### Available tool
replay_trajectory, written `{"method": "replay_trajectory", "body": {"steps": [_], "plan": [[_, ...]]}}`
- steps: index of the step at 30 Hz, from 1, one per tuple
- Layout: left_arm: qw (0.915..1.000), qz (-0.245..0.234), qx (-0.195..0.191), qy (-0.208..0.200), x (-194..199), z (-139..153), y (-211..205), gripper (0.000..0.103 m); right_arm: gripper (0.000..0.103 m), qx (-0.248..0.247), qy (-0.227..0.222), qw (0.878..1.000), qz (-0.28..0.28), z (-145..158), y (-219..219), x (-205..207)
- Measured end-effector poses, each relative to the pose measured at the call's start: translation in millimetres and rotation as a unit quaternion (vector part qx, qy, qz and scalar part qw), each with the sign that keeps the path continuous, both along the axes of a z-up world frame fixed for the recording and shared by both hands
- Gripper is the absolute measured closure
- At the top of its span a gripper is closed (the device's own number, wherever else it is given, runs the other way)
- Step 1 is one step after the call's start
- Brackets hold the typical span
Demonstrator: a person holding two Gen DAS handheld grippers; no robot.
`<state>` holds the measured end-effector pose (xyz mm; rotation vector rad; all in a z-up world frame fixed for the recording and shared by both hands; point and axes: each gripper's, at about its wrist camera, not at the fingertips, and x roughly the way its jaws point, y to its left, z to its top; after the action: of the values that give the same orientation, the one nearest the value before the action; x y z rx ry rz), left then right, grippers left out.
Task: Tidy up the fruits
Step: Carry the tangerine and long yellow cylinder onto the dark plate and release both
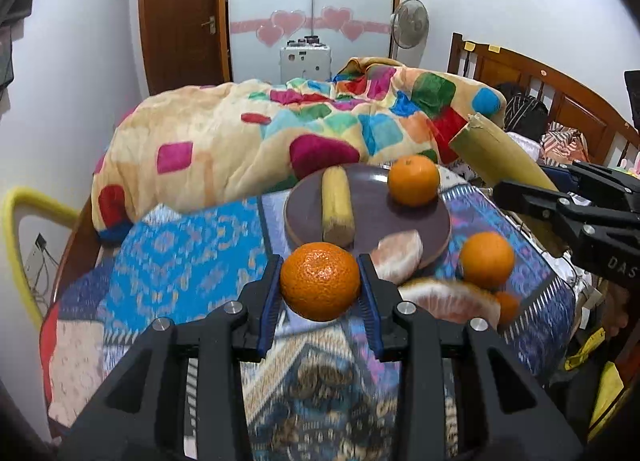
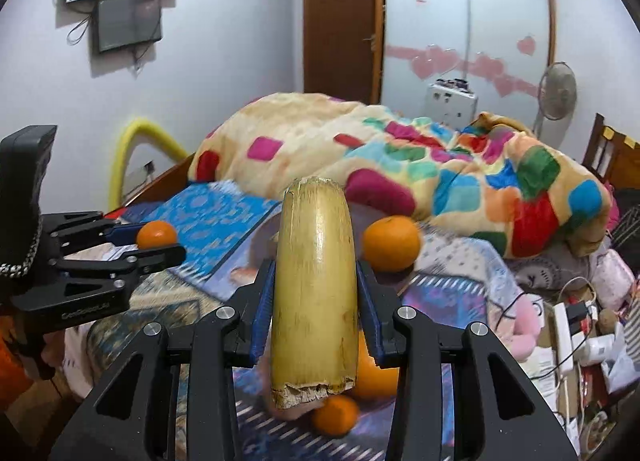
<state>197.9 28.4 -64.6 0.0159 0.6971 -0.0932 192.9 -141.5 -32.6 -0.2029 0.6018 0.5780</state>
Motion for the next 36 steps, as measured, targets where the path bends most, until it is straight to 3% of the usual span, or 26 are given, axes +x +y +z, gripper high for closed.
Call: {"method": "replay_trajectory", "body": {"steps": [10,21,28,36], "plan": [[0.9999,0.007,0.015,0.000,60,-1,-2,0.067,0.067,-0.004,0.003,1.000,-0.016,-7,-1,56],[0.9976,0.011,0.023,0.064,119,-39,8,0.067,0.067,-0.063,0.046,0.997,0.010,-34,22,95],[0.9946,0.007,0.014,0.102,138,-60,7,0.067,0.067,-0.092,0.060,0.994,0.024,-41,39,110],[0.9937,-0.009,0.014,0.111,140,-64,0,0.067,0.067,-0.102,0.064,0.992,0.037,-47,56,109]]}}
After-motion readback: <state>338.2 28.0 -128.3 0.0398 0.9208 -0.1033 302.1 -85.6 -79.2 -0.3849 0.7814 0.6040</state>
